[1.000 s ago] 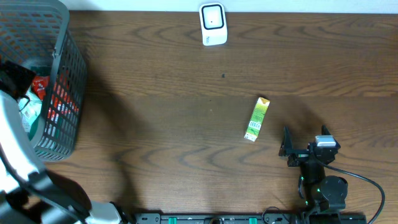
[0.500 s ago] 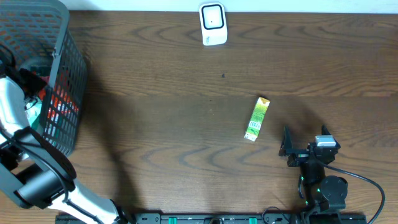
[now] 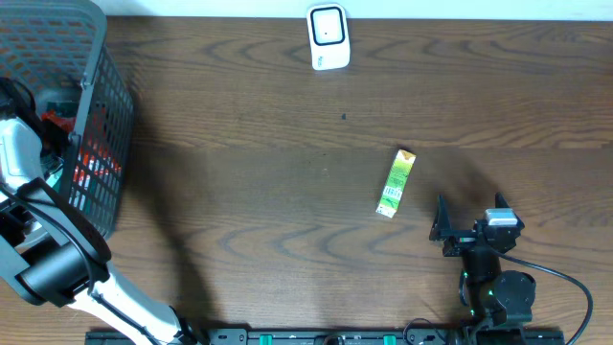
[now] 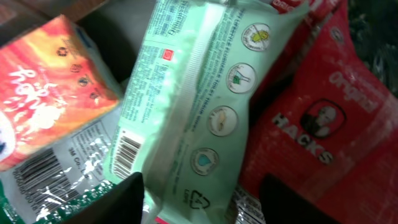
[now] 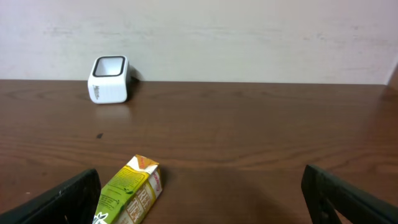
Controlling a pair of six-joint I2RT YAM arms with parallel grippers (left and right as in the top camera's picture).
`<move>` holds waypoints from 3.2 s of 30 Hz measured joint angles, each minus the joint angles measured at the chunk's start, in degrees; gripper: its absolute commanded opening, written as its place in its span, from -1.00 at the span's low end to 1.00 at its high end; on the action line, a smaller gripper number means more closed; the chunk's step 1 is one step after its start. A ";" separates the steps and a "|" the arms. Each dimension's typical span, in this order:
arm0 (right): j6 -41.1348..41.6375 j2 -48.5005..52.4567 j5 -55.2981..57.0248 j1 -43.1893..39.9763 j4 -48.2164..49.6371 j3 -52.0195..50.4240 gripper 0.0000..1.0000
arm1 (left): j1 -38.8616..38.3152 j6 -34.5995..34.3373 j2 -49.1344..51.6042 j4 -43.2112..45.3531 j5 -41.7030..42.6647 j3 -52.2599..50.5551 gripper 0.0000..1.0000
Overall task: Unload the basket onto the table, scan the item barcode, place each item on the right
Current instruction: 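Return the left gripper to the basket and grasp the mint-green wipes pack, then carry the wipes pack out and set it left of the carton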
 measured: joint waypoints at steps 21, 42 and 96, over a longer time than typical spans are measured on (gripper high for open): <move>0.00 0.00 0.00 0.00 0.00 0.00 0.98 | 0.11 0.04 0.00 3.89 -3.19 -2.67 0.21; 0.00 0.00 0.00 0.00 0.00 0.00 0.99 | 0.13 0.37 -0.74 5.70 -3.58 -3.80 -0.85; 0.00 0.00 0.00 0.00 0.00 0.00 0.98 | -76.41 -14.64 -7.15 2.64 -3.02 -13.18 -0.85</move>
